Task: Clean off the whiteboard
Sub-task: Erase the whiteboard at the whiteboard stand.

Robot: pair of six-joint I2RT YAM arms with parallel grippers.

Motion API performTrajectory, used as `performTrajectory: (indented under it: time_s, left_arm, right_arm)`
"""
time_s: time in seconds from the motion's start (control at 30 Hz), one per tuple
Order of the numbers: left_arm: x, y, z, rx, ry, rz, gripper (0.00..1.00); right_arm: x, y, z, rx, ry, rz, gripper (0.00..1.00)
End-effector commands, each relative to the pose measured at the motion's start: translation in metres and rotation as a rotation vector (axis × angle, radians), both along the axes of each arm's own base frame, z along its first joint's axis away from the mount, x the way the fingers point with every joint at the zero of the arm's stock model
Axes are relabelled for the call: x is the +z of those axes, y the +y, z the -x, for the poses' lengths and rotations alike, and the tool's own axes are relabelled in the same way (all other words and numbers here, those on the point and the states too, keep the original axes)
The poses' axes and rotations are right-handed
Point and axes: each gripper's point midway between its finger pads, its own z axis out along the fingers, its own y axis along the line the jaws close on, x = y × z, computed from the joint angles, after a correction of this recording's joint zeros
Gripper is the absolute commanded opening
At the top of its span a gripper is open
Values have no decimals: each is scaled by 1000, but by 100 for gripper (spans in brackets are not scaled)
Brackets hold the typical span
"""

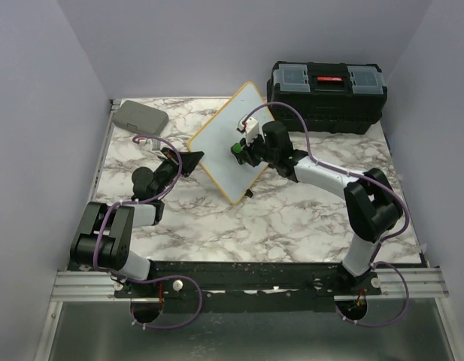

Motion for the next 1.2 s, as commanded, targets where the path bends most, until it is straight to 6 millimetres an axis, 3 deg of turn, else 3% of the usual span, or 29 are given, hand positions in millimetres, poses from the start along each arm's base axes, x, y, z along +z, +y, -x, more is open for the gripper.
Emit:
performTrajectory:
  time_s: [0.0, 0.33, 0.43, 0.6, 0.7, 0.83, 0.97, 1.17]
  left_arm:
    - [-11, -29, 25, -172, 27, -41, 0]
    - [-11, -29, 23, -170, 25, -39, 0]
    - [-13, -29, 23, -170, 30, -38, 0]
    - [-13, -29, 23, -169, 30, -37, 0]
    - [-13, -29, 23, -169, 31, -37, 0]
    - [-12, -29, 24, -171, 29, -38, 0]
    - [-12, -29, 25, -167, 28, -43, 0]
    - [-12, -29, 25, -168, 27, -43, 0]
  right_arm:
    - [4, -2, -19, -31, -57, 14, 1]
    - [-58, -3, 61, 273, 187, 95, 1]
    - [-69, -5, 72, 295, 227, 97, 1]
    - [-68, -5, 81, 317, 234, 79, 1]
    - [-70, -8, 71, 269, 208, 92, 1]
    - [-59, -19, 25, 83, 77, 133, 1]
    - [-26, -19, -9, 8, -19, 84, 1]
    - [17, -12, -35, -30, -100, 21, 1]
